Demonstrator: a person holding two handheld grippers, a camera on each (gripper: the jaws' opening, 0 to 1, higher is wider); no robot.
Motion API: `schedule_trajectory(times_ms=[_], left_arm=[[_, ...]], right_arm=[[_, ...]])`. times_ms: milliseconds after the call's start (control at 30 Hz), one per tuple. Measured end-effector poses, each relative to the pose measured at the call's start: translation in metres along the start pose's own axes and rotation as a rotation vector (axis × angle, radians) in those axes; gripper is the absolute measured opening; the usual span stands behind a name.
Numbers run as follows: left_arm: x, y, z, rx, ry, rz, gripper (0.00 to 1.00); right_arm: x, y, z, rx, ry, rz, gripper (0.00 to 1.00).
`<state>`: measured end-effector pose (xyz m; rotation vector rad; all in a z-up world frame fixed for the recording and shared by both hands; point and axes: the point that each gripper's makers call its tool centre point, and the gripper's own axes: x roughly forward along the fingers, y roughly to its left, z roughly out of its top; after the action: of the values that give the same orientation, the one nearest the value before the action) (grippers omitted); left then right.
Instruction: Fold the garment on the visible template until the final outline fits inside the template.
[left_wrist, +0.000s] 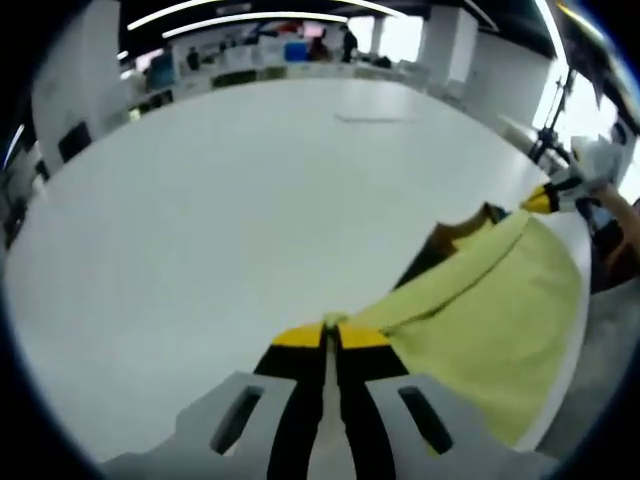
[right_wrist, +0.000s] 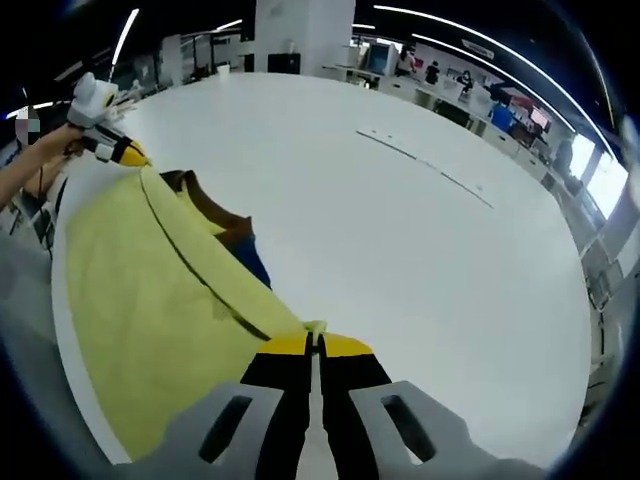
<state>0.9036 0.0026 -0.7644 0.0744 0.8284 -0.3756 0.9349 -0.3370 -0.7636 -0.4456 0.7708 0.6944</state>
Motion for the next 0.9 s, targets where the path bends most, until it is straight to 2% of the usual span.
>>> schedule_trajectory(times_ms=[200, 267, 367, 400, 533, 633, 733, 767, 900], left_arm=[[0.000, 0.009, 0.003, 0.023, -0.010, 0.003, 0.02], [-0.002, 0.012, 0.006, 0.035, -0.019, 0.011, 0.06], [-0.008, 0.010, 0.013, 0.047, -0.038, 0.022, 0.16], [-0.012, 0.001, 0.014, 0.055, -0.041, 0.024, 0.17], [-0.021, -0.004, 0.025, 0.082, -0.065, 0.026, 0.18], [-0.023, -0.008, 0.026, 0.096, -0.079, 0.017, 0.18], [-0.027, -0.018, 0.025, 0.093, -0.090, 0.003, 0.19], [-0.027, -0.026, 0.022, 0.108, -0.083, -0.024, 0.18], [-0.026, -0.043, 0.015, 0.115, -0.060, -0.059, 0.15]], right_arm=[[-0.003, -0.006, 0.008, -0.009, -0.038, -0.023, 0.04], [-0.006, -0.008, 0.011, -0.014, -0.048, -0.032, 0.05], [-0.012, -0.010, 0.016, -0.012, -0.065, -0.037, 0.06], [-0.014, -0.011, 0.019, -0.015, -0.076, -0.044, 0.08], [-0.027, -0.011, 0.031, -0.001, -0.127, -0.052, 0.12], [-0.037, -0.004, 0.041, 0.010, -0.170, -0.039, 0.12], [-0.043, 0.012, 0.046, 0.006, -0.182, -0.015, 0.11], [-0.043, 0.017, 0.045, 0.000, -0.180, 0.003, 0.10], [-0.034, 0.031, 0.036, -0.014, -0.148, 0.048, 0.08]])
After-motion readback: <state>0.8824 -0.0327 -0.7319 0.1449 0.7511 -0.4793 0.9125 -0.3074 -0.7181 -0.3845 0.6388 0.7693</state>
